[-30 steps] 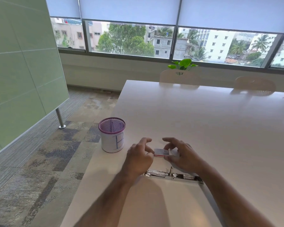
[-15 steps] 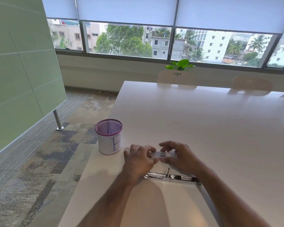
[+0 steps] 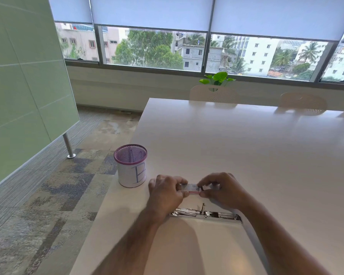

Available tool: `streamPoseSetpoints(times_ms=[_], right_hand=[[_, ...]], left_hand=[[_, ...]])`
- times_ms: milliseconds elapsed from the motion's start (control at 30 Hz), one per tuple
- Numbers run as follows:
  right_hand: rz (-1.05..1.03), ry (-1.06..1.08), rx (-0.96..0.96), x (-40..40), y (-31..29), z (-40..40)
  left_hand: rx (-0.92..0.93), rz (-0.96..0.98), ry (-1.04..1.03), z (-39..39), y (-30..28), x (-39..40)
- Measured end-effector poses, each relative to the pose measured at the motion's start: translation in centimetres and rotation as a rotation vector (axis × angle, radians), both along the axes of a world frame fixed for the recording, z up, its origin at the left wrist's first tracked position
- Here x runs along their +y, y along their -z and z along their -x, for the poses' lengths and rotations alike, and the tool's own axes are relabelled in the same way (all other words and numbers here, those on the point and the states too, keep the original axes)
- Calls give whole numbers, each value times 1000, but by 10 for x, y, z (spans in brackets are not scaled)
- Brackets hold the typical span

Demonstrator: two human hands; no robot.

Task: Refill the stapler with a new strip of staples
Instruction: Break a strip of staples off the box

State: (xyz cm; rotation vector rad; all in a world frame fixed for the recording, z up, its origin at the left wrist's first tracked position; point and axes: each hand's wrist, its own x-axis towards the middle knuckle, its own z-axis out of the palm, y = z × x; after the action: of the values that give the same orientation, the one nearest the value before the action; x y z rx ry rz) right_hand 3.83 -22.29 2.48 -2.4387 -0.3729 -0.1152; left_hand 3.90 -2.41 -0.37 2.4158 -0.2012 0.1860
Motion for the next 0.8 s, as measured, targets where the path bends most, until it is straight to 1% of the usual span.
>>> streamPoseSetpoints(times_ms=[133,300,533,800], right_hand=[[-14,12,-38,-4,-2,4],[10,122,-58,-2,-1,3],[68,313,21,17,0,-4],[99,379,100,24,-4,-7]], left_hand=[[-12,-9,0,0,0,0],[-13,-16,-2,0,0,0],[-18,-11,-11,0,0,0],[-32,-18,-16,-1,2,0]])
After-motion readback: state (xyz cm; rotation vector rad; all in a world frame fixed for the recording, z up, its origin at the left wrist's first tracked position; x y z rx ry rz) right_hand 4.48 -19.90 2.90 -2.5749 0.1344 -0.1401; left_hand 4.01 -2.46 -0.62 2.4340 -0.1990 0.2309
